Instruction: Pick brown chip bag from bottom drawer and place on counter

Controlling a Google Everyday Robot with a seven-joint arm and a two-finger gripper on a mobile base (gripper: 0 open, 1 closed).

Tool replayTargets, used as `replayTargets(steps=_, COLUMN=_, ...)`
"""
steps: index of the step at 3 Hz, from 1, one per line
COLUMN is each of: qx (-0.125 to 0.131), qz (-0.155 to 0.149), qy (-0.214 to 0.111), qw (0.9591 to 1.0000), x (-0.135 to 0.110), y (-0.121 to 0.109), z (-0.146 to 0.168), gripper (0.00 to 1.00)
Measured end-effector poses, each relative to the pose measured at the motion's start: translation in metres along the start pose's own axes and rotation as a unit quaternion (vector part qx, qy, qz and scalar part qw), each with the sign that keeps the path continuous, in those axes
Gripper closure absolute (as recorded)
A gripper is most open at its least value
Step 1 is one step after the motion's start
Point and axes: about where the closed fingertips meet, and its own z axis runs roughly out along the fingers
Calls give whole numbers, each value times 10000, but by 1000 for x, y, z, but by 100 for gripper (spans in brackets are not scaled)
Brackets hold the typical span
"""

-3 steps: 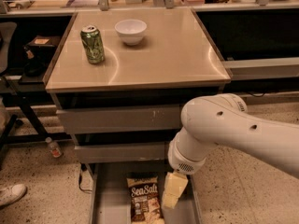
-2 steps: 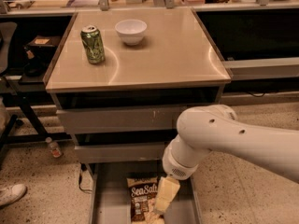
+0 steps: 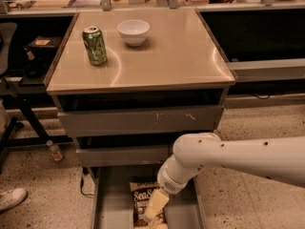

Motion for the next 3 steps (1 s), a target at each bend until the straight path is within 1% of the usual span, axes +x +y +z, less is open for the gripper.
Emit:
replayTargets(steps=1, qx=0, qz=0, qy=0, qw=10000, x=0, y=0, z=0, gripper=0)
replayTargets(steps=2, qx=-122, qz=99, qy=37, qw=9999, x=5, y=2, z=14, gripper=0)
replayTargets(steps=3, qx=-306, qz=666, qy=210, qw=9971, x=37, y=-4, z=67, gripper=0)
